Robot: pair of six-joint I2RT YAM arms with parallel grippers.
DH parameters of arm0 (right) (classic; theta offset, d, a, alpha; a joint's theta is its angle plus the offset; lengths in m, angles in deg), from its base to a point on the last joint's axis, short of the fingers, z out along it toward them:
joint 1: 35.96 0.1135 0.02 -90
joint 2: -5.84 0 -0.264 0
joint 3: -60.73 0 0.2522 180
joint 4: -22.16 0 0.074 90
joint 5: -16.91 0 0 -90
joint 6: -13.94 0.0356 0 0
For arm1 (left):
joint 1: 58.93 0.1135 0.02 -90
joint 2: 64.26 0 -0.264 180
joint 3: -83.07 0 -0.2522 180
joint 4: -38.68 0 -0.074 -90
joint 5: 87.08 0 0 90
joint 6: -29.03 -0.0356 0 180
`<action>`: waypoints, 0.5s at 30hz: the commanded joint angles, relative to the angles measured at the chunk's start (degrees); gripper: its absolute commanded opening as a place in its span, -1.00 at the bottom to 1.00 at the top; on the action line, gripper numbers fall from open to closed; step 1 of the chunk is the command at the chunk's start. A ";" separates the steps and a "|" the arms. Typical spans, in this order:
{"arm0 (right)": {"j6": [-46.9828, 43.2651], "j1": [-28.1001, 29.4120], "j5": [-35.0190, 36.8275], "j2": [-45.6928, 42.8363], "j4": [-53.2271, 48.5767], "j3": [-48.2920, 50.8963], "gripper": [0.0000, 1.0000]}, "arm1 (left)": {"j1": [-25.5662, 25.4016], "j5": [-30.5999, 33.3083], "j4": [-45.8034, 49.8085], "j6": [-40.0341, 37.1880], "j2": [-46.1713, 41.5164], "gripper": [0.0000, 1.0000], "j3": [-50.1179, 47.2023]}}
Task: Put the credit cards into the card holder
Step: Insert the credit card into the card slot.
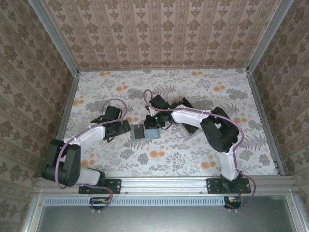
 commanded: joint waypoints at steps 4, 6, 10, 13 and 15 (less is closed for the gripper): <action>-0.03 1.51 0.51 2.72 -2.51 -1.97 -0.89 | -0.68 0.11 -0.10 -0.96 1.64 0.99 -0.58; 0.05 1.74 0.62 2.98 -2.51 -1.73 -0.91 | -0.77 0.05 -0.28 -0.97 1.92 0.99 -0.73; 0.29 1.93 0.95 3.15 -2.51 -1.11 -0.93 | -0.87 -0.02 -0.71 -1.00 2.30 1.00 -0.96; 0.31 2.05 0.95 3.39 -2.51 -0.78 -0.94 | -1.13 -0.15 -1.24 -0.93 2.73 0.99 -1.29; 0.40 2.15 0.93 3.68 -2.37 -0.68 -0.94 | -1.18 -0.34 -1.59 -0.85 3.11 1.00 -1.54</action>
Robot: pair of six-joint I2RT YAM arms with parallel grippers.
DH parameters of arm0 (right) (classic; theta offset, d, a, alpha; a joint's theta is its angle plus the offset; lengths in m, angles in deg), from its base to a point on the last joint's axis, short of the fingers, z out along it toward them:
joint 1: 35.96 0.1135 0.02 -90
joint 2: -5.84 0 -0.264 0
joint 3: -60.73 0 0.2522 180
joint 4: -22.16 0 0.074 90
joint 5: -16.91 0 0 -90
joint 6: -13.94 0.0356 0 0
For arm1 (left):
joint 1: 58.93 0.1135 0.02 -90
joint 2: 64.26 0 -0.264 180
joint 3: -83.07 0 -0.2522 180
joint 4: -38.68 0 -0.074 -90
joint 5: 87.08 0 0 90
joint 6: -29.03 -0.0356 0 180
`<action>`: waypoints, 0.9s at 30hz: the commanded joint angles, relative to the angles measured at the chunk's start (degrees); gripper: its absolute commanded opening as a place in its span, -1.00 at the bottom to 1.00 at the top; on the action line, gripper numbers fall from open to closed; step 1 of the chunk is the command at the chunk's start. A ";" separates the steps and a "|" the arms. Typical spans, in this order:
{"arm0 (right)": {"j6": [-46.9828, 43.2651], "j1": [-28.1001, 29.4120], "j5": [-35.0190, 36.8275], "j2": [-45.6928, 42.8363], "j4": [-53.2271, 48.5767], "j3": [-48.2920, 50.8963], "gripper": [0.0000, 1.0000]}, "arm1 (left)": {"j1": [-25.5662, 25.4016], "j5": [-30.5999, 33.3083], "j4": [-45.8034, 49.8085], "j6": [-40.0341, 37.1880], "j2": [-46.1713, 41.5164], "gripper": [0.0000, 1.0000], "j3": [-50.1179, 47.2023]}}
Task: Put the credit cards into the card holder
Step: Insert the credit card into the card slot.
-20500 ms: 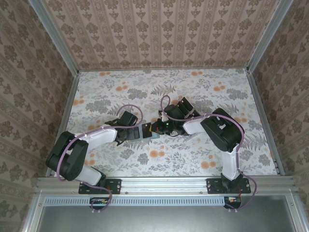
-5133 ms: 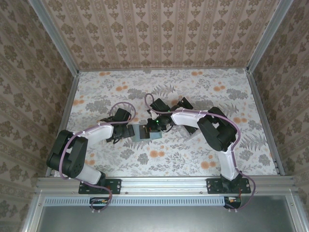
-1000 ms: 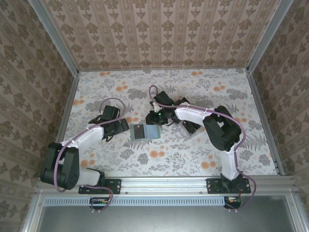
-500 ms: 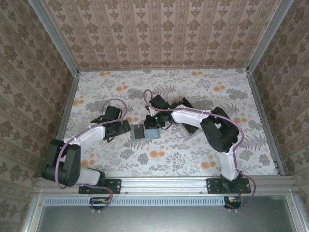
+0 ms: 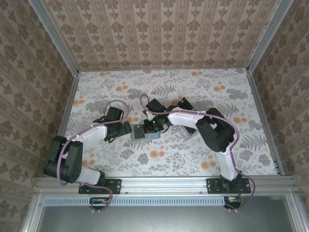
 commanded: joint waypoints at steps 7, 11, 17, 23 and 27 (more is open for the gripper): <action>0.57 0.95 0.56 2.58 -1.44 -1.22 -0.95 | -0.92 -0.42 -1.36 -0.48 1.98 1.00 -1.40; 0.66 1.33 0.31 3.28 -1.54 -1.97 -0.94 | -1.18 -0.35 -1.64 -0.41 2.15 1.00 -1.46; 0.75 1.91 0.00 3.98 -1.84 -2.98 -0.95 | -1.37 -0.51 -2.04 -0.23 2.66 1.00 -1.61; 0.84 2.18 -0.78 4.95 -2.08 -4.31 -0.95 | -1.68 -0.50 -2.31 -0.06 2.92 1.00 -1.74; 0.78 2.18 -0.96 4.84 -2.32 -4.82 -0.94 | -1.78 -0.53 -2.27 -0.10 2.72 1.00 -1.60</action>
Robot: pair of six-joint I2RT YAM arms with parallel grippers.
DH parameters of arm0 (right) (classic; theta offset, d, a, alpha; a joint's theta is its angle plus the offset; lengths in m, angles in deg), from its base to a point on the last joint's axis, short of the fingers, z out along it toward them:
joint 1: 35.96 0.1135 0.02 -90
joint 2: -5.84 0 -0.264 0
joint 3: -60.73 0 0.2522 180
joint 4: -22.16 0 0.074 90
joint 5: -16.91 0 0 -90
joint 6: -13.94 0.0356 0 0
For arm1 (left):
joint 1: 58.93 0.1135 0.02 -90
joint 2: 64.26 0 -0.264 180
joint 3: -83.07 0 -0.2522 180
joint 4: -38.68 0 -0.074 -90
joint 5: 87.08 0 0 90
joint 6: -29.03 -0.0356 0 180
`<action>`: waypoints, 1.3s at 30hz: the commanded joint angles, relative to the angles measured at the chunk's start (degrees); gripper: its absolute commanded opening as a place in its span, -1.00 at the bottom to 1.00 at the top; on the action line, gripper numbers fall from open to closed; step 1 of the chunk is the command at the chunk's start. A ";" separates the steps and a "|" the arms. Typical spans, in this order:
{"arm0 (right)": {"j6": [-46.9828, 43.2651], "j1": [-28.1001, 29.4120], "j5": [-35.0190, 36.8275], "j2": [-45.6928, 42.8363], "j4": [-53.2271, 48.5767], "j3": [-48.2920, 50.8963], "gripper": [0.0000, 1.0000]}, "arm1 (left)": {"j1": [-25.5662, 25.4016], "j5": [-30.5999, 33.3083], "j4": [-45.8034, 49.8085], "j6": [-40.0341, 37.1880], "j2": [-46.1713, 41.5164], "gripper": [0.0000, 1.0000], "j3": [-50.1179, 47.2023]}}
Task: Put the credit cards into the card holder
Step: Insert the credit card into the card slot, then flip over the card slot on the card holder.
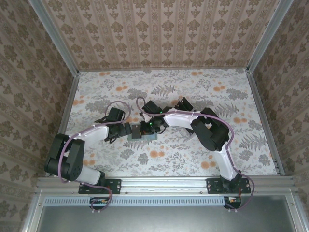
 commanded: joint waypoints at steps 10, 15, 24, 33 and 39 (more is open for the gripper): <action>-2.28 -1.87 3.08 -6.61 -6.07 -1.82 -0.42 | -0.49 -0.72 2.21 -1.82 -2.78 1.00 0.86; -4.42 -3.68 5.02 -5.91 -8.55 -2.52 -0.26 | -0.59 -1.23 3.14 -2.02 -4.69 0.99 1.26; -7.42 -4.17 9.86 -3.72 -10.81 -3.42 -0.23 | -1.65 -2.20 3.98 -1.53 -6.39 1.00 1.76; -7.61 -4.17 9.67 -1.56 -10.59 -3.03 -0.22 | -3.51 -2.15 3.73 -1.24 -5.64 1.00 2.82; -6.11 -4.17 7.80 -0.63 -9.03 -1.78 0.00 | -6.27 -2.64 1.55 -1.70 -5.85 1.00 2.33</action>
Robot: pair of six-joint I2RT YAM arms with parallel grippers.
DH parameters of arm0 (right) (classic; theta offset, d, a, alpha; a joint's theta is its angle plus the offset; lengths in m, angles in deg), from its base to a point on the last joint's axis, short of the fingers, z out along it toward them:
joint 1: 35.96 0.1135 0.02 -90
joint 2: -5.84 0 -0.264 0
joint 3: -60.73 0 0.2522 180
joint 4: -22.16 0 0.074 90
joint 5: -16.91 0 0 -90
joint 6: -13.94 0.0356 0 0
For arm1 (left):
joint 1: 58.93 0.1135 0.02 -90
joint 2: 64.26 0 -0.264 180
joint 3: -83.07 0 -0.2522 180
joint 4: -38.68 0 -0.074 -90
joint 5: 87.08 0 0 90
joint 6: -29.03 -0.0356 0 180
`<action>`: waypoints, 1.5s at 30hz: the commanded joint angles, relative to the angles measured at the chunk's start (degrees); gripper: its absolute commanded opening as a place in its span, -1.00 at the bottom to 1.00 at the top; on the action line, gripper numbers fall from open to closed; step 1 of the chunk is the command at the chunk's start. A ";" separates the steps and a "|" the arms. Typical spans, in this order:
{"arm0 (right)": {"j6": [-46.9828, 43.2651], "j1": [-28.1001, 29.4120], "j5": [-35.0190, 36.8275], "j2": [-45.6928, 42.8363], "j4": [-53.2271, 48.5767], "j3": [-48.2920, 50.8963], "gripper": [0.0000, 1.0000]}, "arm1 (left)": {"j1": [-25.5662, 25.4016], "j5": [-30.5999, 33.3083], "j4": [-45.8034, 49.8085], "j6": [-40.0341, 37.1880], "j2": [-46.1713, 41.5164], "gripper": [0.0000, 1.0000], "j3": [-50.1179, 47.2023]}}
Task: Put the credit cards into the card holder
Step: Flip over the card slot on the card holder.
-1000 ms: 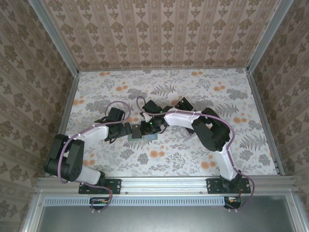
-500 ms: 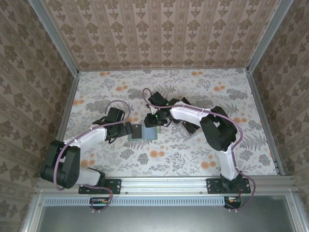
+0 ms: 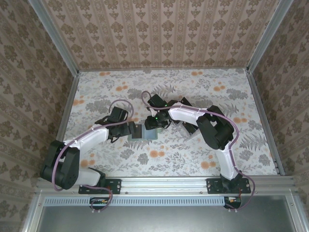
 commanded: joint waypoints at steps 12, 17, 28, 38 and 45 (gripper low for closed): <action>7.39 0.22 -9.20 2.81 6.53 2.57 0.01 | -6.92 -1.59 -9.32 -0.85 -3.91 1.00 -4.24; 8.31 0.14 -9.69 3.08 7.27 2.67 0.01 | -8.76 -1.76 -12.41 -0.79 -5.41 1.00 -6.49; 9.37 -0.13 -9.82 2.74 8.38 4.02 0.01 | -12.41 0.16 -15.24 -2.53 -2.08 1.00 -6.02; 9.73 -0.21 -10.05 2.65 8.82 4.44 0.01 | -15.55 3.73 -15.85 -3.22 -1.10 1.00 -5.23; 9.88 -0.22 -10.05 1.95 9.18 5.11 0.01 | -16.33 9.72 -12.23 0.08 -10.75 1.00 -10.20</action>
